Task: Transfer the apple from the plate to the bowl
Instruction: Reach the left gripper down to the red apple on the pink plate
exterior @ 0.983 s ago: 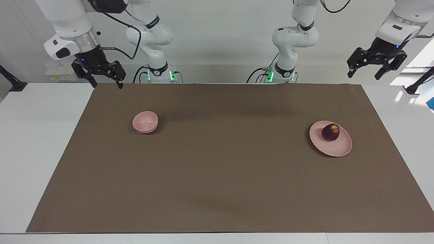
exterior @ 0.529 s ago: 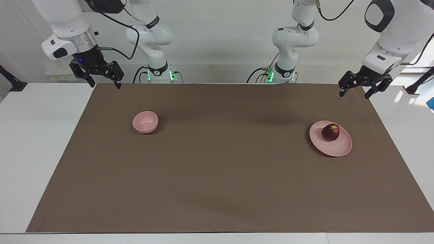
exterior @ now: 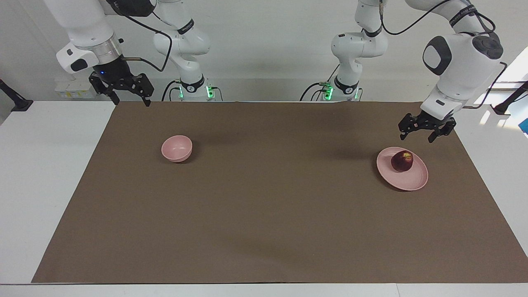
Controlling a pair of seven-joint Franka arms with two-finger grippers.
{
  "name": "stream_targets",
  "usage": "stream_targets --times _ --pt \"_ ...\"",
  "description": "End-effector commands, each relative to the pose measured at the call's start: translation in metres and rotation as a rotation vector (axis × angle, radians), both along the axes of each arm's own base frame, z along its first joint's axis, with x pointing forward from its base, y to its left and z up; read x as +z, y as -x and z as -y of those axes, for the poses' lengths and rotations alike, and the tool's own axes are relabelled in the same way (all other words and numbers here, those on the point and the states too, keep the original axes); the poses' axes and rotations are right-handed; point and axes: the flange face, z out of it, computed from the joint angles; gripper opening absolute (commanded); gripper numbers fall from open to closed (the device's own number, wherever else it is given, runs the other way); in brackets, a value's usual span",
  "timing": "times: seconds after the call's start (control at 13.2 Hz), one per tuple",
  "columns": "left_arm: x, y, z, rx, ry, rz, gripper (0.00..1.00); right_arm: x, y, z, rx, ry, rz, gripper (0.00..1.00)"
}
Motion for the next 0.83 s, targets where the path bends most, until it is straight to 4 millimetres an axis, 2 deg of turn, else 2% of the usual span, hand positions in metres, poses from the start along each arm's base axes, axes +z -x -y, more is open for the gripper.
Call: stream_targets --times 0.0,0.08,0.38,0.45,0.6,0.76 --pt "-0.031 0.011 -0.020 -0.021 -0.012 0.012 1.00 -0.001 0.012 -0.007 0.023 -0.022 -0.007 1.00" --pt "-0.045 0.011 -0.029 -0.005 -0.013 0.008 1.00 -0.001 0.012 -0.012 0.006 -0.021 -0.008 1.00" --pt "-0.109 0.011 -0.032 0.002 -0.025 0.043 1.00 -0.008 0.008 -0.036 -0.079 -0.060 -0.023 1.00" --pt "-0.120 0.012 -0.039 0.016 -0.028 0.052 1.00 -0.012 0.005 -0.038 -0.090 -0.069 -0.026 1.00" --pt "-0.135 0.018 -0.039 0.019 -0.026 0.031 1.00 -0.024 -0.003 -0.045 -0.159 -0.114 -0.050 1.00" --pt "-0.136 0.019 -0.036 0.019 -0.024 0.022 0.99 -0.032 -0.011 -0.063 -0.198 -0.121 -0.049 1.00"
